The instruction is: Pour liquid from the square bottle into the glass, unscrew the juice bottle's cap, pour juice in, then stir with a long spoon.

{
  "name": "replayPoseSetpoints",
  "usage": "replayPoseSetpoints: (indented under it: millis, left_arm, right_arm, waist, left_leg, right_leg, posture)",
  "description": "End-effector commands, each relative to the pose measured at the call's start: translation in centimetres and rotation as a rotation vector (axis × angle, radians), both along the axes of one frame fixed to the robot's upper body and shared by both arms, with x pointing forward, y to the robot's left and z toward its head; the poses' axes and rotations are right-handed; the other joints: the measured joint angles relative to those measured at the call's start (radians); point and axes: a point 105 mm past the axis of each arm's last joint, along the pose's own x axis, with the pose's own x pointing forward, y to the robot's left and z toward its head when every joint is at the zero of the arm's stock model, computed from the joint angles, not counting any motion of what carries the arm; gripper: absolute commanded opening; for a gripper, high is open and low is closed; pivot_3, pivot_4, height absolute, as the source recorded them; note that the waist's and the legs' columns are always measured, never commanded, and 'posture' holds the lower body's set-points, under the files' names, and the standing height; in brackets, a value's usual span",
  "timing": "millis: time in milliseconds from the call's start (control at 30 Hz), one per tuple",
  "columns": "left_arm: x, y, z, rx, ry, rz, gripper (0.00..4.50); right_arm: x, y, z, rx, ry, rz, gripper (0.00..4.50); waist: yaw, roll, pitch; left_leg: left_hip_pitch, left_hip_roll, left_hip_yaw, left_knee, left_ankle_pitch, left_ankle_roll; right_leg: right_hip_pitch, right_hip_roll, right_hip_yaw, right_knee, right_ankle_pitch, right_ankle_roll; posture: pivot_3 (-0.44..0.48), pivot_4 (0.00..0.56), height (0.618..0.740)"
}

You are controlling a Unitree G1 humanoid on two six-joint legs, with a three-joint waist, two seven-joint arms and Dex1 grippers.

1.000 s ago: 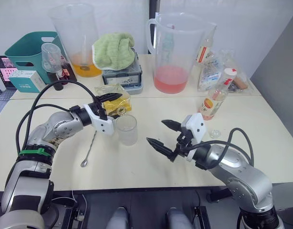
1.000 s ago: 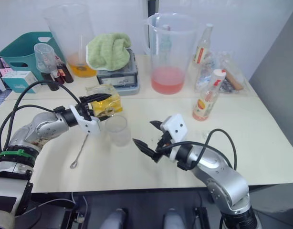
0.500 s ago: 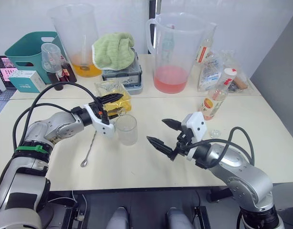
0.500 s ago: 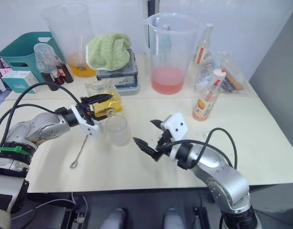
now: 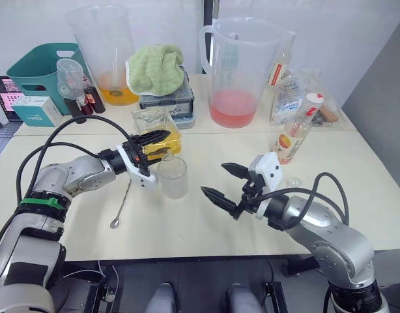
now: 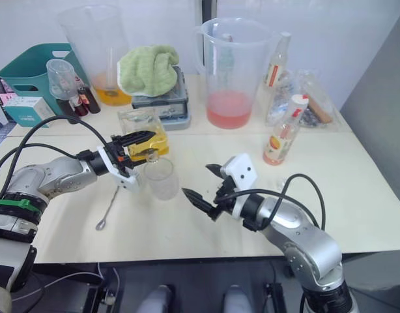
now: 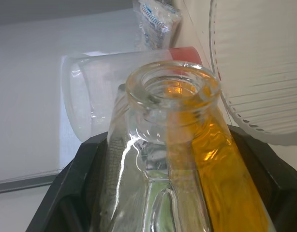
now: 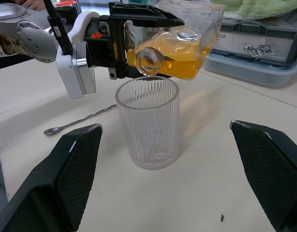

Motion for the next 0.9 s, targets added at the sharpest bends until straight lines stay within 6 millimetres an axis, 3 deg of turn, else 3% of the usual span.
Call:
replayPoseSetpoints:
  millis: [33,900]
  left_arm:
    - [-0.54,-0.39,4.26,-0.05,-0.156,-0.043,2.83]
    - [-0.58,0.03,4.56,0.0,-0.218,-0.045,2.83]
  right_arm:
    - [-0.52,-0.04,1.44,0.012,-0.06,0.01,4.5]
    - [-0.5,0.06,1.38,0.017,-0.054,0.009,4.5]
  waist:
    - [0.0,0.0,0.0]
    - [0.0,0.0,0.0]
  left_leg:
    - [0.0,0.0,0.0,0.0,0.0,0.0]
    - [0.0,0.0,0.0,0.0,0.0,0.0]
  right_leg:
    - [0.0,0.0,0.0,0.0,0.0,0.0]
    - [-0.001,0.0,0.0,0.001,0.0,0.0]
  posture:
    - [0.0,0.15,0.74]
    - [0.0,0.15,0.74]
